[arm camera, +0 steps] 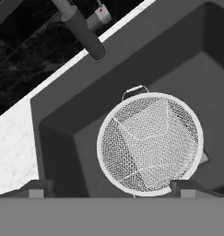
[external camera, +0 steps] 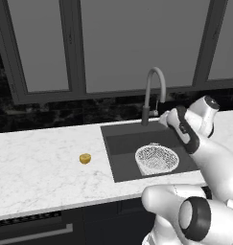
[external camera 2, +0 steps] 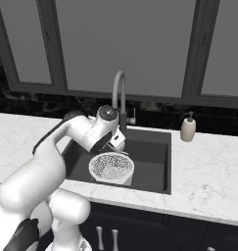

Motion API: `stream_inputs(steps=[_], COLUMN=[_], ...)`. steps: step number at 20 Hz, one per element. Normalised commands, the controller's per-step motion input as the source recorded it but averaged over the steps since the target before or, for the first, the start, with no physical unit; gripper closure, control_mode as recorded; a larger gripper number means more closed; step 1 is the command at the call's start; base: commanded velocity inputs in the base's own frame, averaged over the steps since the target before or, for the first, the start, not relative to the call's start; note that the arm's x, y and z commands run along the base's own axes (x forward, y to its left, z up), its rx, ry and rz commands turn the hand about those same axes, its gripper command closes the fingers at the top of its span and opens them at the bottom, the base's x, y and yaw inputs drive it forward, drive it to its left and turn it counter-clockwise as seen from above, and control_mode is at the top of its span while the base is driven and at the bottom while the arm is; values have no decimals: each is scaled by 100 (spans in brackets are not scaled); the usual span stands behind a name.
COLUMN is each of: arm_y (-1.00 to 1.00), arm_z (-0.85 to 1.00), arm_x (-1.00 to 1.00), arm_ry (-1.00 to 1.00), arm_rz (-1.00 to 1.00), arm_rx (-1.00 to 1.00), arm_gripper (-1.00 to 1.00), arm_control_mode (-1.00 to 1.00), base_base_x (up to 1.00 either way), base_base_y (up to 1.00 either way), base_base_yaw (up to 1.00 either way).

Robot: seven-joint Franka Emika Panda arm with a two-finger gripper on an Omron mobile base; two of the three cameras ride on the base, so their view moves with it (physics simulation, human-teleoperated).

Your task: Put the colander in the sink, put the kiwi in the colander, and turn on the sink faucet and pour water over the colander.

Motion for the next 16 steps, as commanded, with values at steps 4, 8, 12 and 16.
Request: stream_inputs(steps=[4,8,12,16], arm_y=[100,97,86,80], arm_z=[20,24,23,2], arm_x=[0,8,26,38], arm_ry=[1,12,31,41], arm_rz=[8,18,20,16], arm_rx=[-10,-8,-3,0], arm_gripper=[-100,-100,-100,-100], arm_control_mode=[-100,-100,-100,-100], base_base_x=[0,0,0,0], base_base_y=[0,0,0,0], base_base_yaw=[0,0,0,0])
